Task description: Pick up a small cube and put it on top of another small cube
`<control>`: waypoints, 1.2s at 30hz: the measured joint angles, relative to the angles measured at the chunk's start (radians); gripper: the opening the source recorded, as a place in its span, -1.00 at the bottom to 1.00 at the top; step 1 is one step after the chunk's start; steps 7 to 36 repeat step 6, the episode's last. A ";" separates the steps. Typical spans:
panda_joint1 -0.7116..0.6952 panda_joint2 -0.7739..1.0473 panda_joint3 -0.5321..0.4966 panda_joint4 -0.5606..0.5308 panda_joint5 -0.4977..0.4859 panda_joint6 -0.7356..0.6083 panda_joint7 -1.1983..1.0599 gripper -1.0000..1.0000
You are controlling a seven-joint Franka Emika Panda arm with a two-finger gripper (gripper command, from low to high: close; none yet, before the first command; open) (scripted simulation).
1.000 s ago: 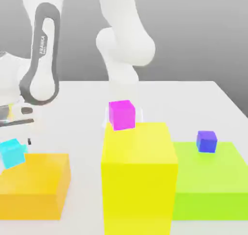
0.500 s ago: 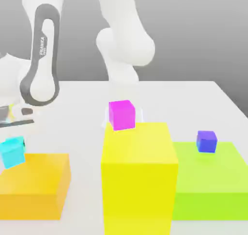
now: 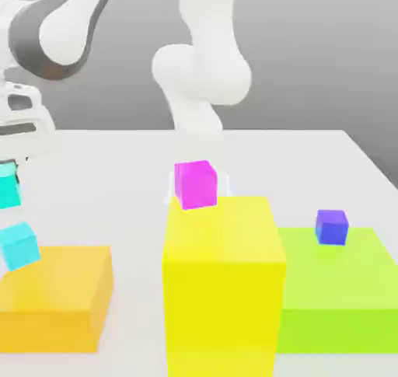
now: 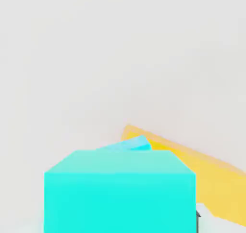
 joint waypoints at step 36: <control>0.004 0.075 0.004 -0.027 -0.005 0.104 0.008 1.00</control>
